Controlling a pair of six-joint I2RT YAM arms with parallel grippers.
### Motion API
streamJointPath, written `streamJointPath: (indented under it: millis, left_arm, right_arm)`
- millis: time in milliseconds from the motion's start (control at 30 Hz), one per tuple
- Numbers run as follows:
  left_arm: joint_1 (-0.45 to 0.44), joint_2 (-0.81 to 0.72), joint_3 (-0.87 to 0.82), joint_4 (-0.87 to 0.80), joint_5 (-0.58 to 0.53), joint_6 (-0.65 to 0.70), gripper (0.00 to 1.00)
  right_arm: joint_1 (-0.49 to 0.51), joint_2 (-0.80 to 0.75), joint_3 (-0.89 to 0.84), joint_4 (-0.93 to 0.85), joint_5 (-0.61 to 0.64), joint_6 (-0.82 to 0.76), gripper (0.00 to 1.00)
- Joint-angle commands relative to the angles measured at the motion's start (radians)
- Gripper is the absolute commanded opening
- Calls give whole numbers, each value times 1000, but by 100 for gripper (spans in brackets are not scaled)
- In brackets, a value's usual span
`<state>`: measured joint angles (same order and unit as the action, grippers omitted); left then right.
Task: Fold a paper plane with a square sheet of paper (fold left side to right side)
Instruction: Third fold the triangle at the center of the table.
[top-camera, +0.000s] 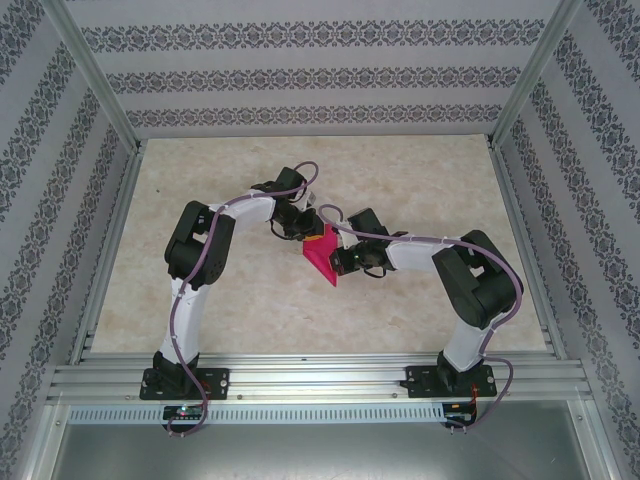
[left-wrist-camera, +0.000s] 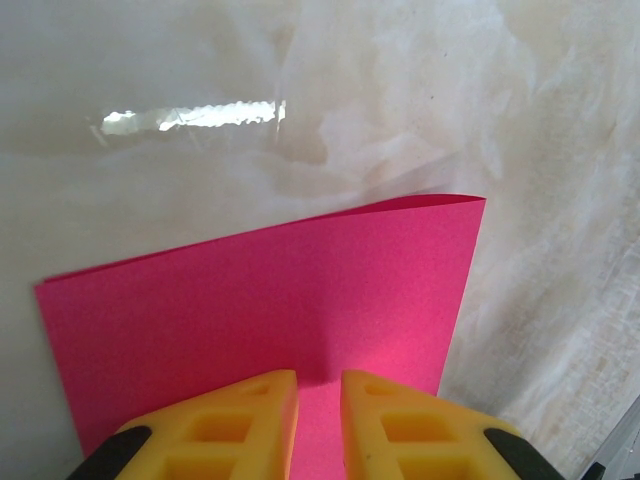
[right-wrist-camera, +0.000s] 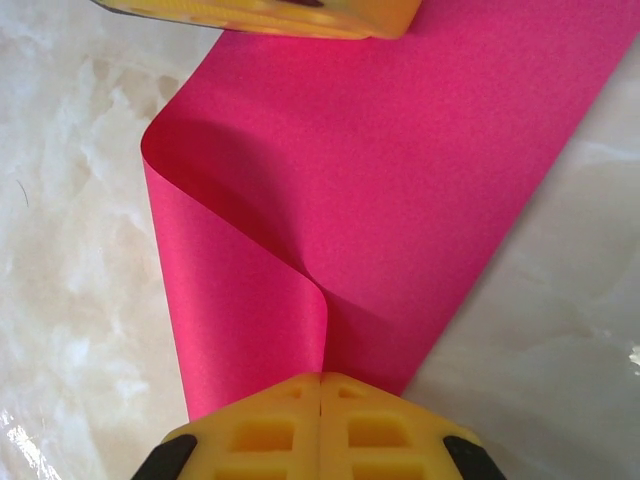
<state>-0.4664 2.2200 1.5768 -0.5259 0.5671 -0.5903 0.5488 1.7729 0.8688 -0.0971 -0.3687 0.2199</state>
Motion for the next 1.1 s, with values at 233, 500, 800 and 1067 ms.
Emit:
streamJointPath:
  millis: [233, 500, 800, 1067]
  left_arm:
    - [-23, 60, -6, -45, -41, 24, 22]
    - [-25, 63, -6, -43, -41, 25, 22]
    - [-26, 62, -5, -43, -40, 24, 22]
    - [-26, 65, -8, -43, -41, 26, 22]
  right_arm:
    - [-15, 22, 39, -13, 19, 17, 3]
    - [-19, 30, 48, -21, 25, 21, 3]
    - [-18, 30, 25, -24, 26, 22, 3]
    - [-19, 8, 11, -22, 37, 26, 4]
